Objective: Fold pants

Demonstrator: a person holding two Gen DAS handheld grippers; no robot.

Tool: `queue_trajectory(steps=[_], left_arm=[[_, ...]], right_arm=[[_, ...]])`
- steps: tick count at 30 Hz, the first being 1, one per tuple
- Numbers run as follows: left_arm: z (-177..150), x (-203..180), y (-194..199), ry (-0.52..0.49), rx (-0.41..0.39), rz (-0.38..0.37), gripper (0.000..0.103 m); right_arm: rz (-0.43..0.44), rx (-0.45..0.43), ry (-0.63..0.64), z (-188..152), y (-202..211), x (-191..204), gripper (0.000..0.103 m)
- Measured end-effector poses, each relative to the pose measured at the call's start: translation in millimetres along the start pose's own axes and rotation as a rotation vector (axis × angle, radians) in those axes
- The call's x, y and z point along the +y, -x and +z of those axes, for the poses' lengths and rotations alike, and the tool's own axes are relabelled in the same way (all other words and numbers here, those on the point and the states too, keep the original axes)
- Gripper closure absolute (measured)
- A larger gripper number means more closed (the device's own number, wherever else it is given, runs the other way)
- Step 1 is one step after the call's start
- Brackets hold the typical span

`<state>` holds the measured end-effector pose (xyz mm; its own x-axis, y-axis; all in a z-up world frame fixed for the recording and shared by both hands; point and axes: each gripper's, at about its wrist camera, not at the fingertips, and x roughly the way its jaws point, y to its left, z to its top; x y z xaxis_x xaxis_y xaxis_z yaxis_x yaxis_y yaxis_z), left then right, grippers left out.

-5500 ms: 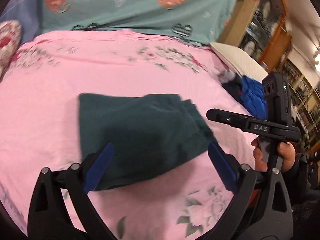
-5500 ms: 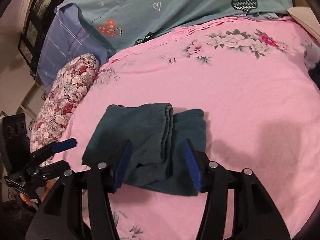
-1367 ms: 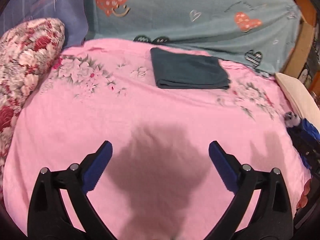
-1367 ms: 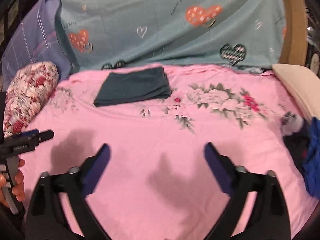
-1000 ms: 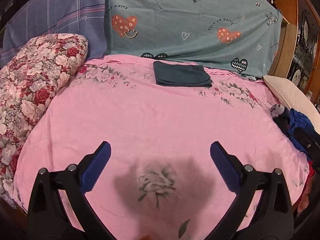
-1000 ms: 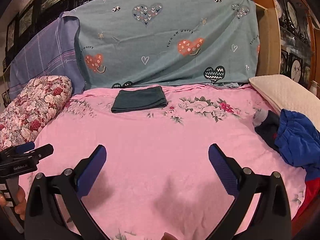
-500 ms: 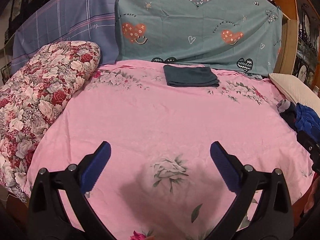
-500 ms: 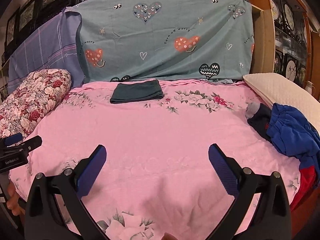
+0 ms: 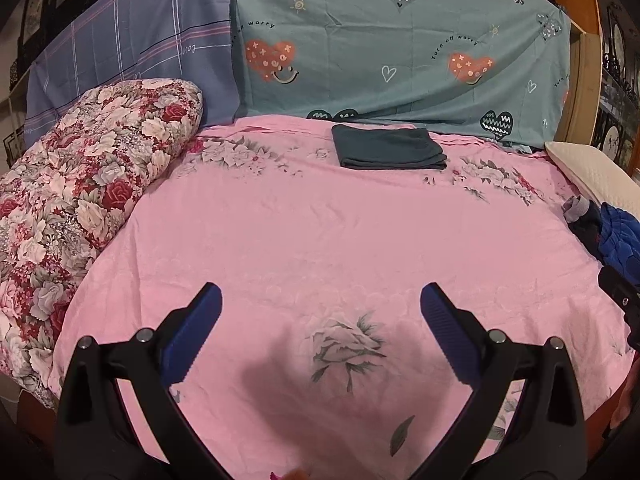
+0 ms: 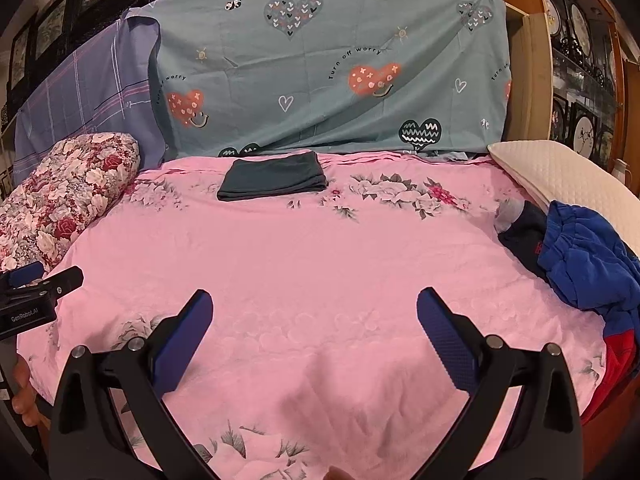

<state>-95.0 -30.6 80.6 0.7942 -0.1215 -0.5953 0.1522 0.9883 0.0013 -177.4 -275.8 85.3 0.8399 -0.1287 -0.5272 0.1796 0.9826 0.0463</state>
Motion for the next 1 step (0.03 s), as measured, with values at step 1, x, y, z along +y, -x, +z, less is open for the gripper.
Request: queue_trajectory(steps=[1], left_arm=[[0.1, -0.5, -0.5, -0.002, 0.001, -0.002, 0.002]], right_arm=[[0.000, 0.003, 0.000, -0.2, -1.4, -0.6, 0.001]])
